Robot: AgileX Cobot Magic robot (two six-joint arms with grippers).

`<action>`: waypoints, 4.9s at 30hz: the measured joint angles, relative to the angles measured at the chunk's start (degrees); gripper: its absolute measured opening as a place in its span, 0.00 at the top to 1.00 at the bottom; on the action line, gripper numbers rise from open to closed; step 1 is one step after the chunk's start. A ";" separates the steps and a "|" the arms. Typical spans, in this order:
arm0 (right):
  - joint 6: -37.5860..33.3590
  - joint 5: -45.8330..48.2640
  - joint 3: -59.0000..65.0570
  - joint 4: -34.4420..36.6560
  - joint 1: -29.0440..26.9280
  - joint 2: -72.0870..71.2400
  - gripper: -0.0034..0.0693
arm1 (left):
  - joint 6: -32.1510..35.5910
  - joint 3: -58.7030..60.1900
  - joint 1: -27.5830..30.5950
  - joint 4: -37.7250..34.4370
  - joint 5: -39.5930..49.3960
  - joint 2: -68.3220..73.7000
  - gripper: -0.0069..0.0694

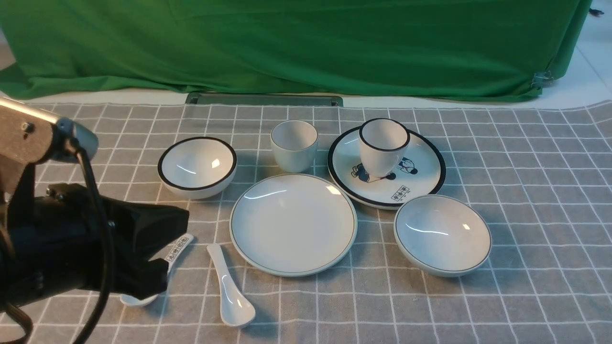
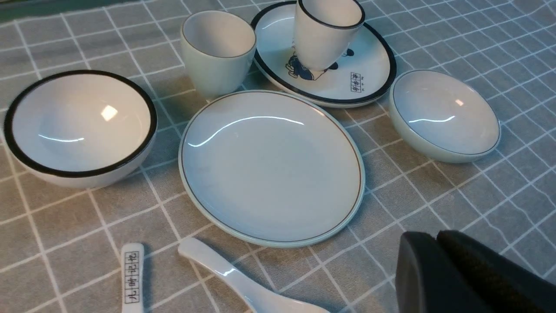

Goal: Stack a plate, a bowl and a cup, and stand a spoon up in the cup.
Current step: Use the right arm to grab a blue rice bowl, then use the right arm to put the blue rice bowl into the blue large plate in the middle, then use the right arm to grab a blue teacup

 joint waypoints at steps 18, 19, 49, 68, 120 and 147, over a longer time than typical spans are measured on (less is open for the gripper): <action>-11.56 39.49 -41.63 -0.56 10.93 42.51 0.75 | 0.06 0.00 0.00 -0.33 0.24 0.00 0.89; -12.05 39.77 -42.67 -0.56 11.00 44.17 0.75 | 0.06 -0.06 0.00 -0.33 0.33 -0.09 0.89; -20.83 34.86 -71.48 -11.33 29.78 108.80 0.32 | 0.12 -0.46 0.00 -0.75 11.84 -17.12 0.89; -21.28 46.35 -80.21 -13.52 34.51 108.07 0.83 | 0.12 -0.46 0.00 0.27 12.82 -17.12 0.89; -19.01 52.34 -115.75 -13.03 38.93 117.63 0.56 | -3.16 -0.46 0.00 8.63 9.80 -17.12 0.89; -23.38 50.49 -142.46 -4.99 34.10 144.09 0.30 | -3.22 -0.46 0.00 8.16 7.74 -17.12 0.89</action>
